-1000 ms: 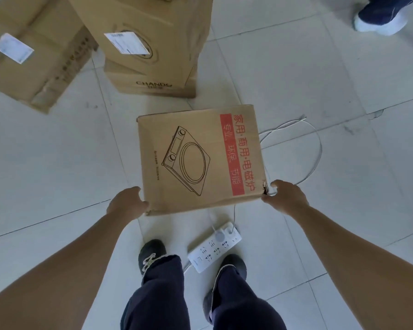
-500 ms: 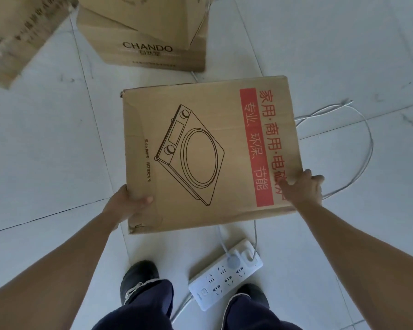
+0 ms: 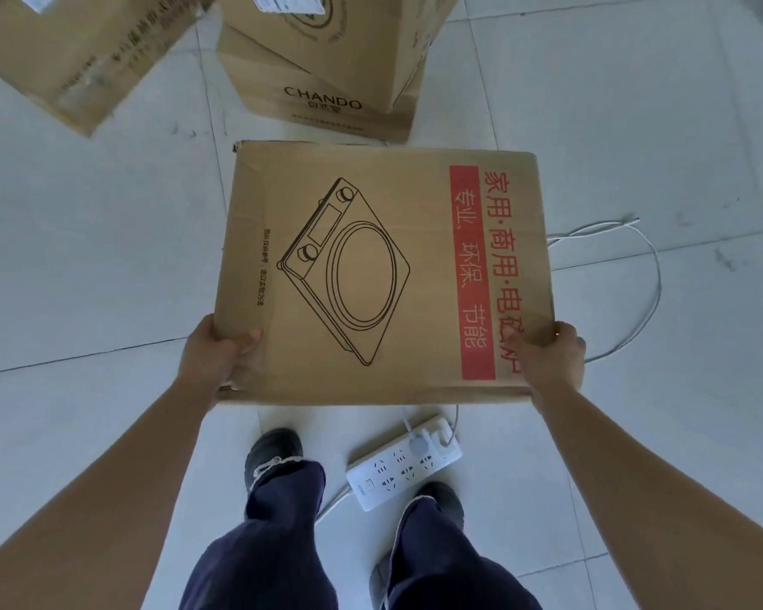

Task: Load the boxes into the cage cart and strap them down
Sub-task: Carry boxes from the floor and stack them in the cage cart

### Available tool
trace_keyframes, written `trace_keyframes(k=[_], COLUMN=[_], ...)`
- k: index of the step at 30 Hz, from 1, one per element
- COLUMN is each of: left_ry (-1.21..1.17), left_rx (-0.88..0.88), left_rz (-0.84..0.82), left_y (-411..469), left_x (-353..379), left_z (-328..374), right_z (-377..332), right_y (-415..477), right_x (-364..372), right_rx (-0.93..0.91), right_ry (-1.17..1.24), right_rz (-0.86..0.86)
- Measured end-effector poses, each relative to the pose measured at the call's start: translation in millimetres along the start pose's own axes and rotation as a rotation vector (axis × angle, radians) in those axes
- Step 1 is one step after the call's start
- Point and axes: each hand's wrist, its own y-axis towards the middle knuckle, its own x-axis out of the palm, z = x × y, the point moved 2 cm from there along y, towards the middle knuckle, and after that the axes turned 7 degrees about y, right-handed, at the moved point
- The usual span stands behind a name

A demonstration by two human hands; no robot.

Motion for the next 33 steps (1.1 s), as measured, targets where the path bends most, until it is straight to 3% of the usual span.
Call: trace_keyframes(k=[8, 20, 27, 33], left_ry=[-0.077, -0.294, -0.401, -0.533], left_rx=[-0.018, 0.005, 0.030, 0.059], left_rz=[0.101, 0.306, 0.452, 0.582], left_y=[-121.5, -311.3, -382.3, -422.3], left_x=[-118.2, -316.6, -447.7, -568.1], left_z=[27.3, 28.6, 12.5, -9.3], right_z=[-94.1, -233.0, -337.3, -413.8], right_y=[-109.7, -310.2, -447.9, -549.5], right_x=[-73.1, -151.4, -147.8, -86.9], right_rx=[-0.217, -0.575, -0.785, -0.932], right_ry=[0.008, 0.018, 0.067, 0.124], right_rz=[0.010, -0.106, -0.188, -0.314])
